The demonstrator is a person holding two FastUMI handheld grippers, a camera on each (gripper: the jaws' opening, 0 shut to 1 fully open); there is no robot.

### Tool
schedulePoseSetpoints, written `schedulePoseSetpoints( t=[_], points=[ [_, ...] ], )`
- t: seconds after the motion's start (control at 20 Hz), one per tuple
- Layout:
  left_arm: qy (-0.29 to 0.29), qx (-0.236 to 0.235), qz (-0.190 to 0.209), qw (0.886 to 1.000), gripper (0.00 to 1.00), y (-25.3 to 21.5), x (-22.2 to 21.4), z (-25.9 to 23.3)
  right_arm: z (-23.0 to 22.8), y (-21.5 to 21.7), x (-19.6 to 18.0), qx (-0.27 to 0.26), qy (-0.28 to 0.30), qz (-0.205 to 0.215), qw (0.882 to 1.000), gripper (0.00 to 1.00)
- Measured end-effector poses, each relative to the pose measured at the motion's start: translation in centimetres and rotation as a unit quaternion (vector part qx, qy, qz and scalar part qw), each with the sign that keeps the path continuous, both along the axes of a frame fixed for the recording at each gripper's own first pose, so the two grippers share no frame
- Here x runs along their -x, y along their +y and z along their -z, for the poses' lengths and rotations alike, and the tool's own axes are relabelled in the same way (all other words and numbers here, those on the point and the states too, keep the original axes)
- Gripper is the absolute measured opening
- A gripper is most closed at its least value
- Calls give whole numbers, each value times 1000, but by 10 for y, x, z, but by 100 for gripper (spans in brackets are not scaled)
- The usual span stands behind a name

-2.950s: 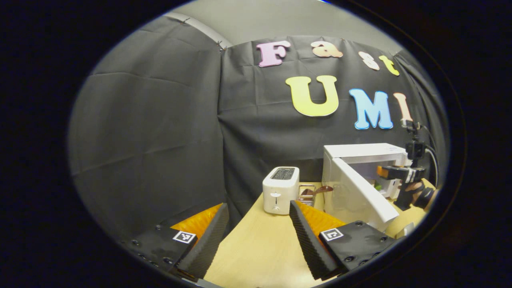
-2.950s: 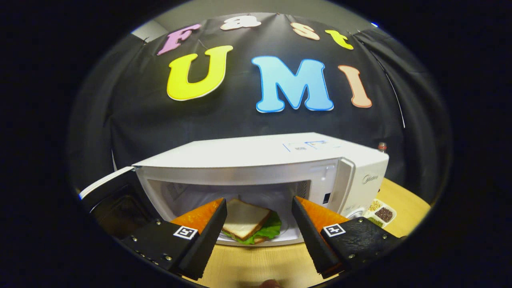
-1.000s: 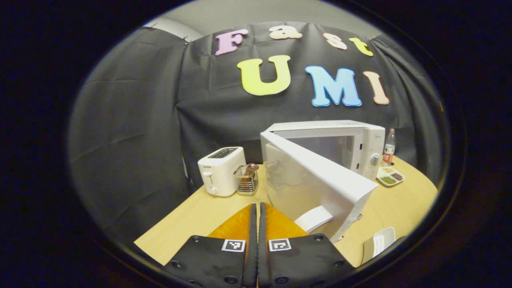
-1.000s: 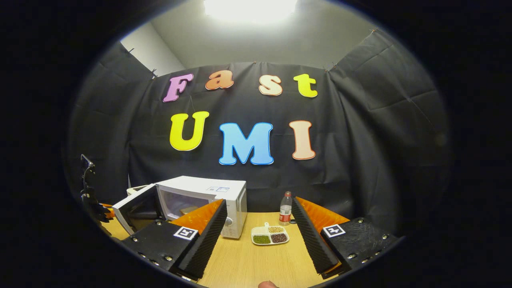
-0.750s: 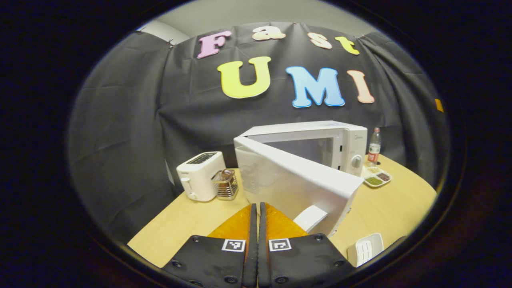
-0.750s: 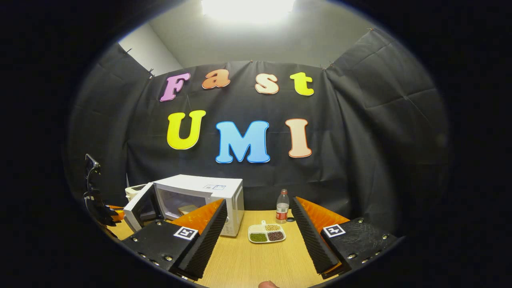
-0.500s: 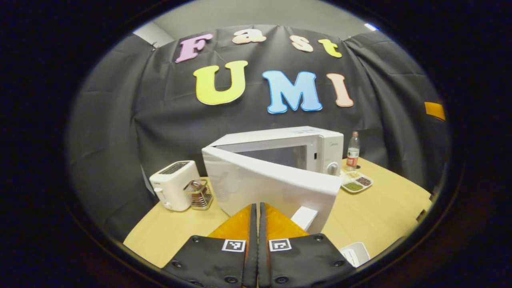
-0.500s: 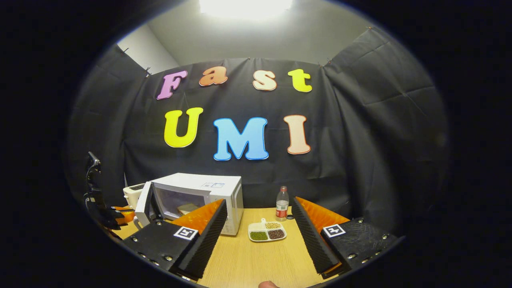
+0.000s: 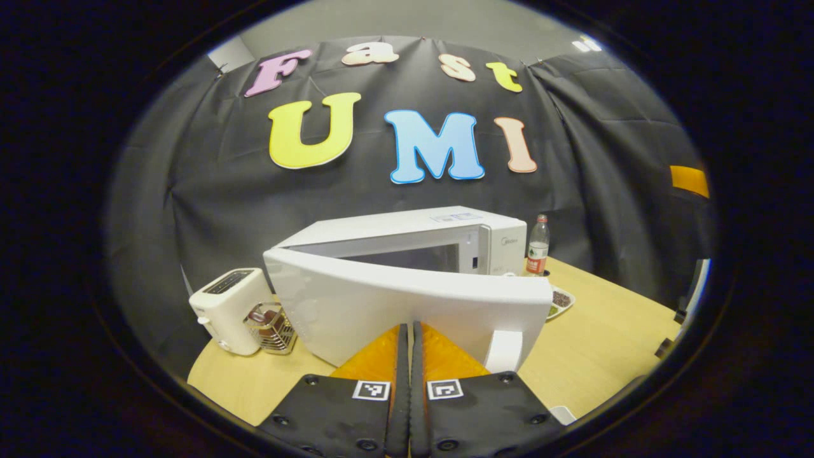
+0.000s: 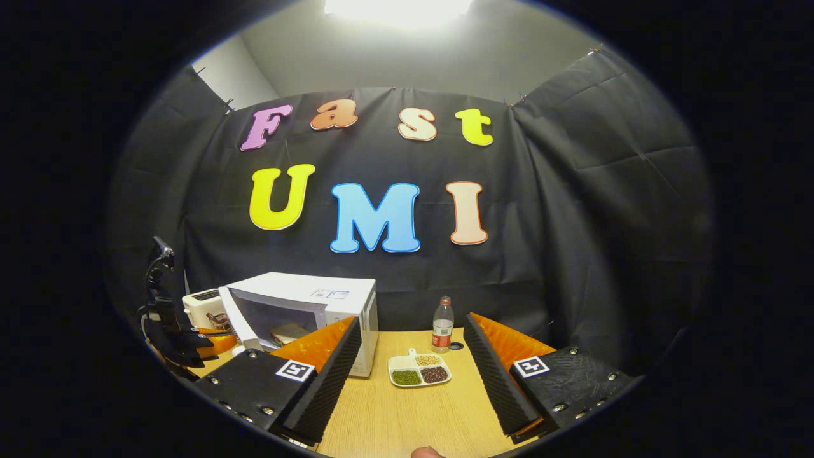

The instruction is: Open the microwave oven with the left hand, put the food in, and close the microwave oven.

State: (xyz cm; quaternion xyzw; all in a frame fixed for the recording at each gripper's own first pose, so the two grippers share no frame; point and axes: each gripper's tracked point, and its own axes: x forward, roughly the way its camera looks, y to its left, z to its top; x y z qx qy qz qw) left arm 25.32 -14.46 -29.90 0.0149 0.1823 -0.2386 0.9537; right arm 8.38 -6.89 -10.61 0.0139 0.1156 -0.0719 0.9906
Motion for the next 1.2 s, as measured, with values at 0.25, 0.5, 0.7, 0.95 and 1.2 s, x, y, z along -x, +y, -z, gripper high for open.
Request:
schedulePoseSetpoints(
  t=[0.25,0.5,0.7,0.95,1.2],
  points=[
    [0,12,17,1000,7,-24,-29,5,1,-6,2,1,7,25,1000,98],
    [-1,23,28,999,7,-47,-56,9,-2,-12,3,16,9,46,999,98],
    [0,28,31,999,8,-63,-77,14,3,-23,6,23,19,67,997,98],
    [-2,33,31,999,7,-75,-98,15,10,-33,8,25,33,91,995,98],
    [-1,41,25,999,10,-79,-108,17,18,-33,2,28,42,94,994,98]
  ],
)
